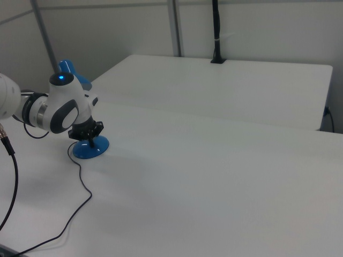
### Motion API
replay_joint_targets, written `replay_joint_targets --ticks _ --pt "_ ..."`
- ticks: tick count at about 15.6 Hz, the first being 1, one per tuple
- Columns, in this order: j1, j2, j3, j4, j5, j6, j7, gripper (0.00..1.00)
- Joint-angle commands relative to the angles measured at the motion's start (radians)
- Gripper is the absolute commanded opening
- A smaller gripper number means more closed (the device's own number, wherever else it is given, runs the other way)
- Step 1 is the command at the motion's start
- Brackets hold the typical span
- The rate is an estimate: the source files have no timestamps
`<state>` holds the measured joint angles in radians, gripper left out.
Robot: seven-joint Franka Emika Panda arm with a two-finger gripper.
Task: Turn on the lamp
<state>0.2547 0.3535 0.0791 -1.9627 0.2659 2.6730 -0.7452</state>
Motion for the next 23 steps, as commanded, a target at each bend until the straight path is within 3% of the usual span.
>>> replay_joint_targets --ticks 1,8,13,19,23 --pt "-0.011 0.027 0.021 0.013 0.010 -0.025 -0.036 0.00" --pt "-0.028 0.028 0.039 0.013 0.012 -0.019 -0.062 0.00" --pt "-0.066 -0.043 0.045 -0.002 0.021 -0.117 -0.010 0.00" --pt "-0.238 -0.146 0.033 0.005 0.006 -0.427 0.023 0.00" --pt "-0.351 -0.214 0.030 0.022 -0.100 -0.599 0.062 0.00"
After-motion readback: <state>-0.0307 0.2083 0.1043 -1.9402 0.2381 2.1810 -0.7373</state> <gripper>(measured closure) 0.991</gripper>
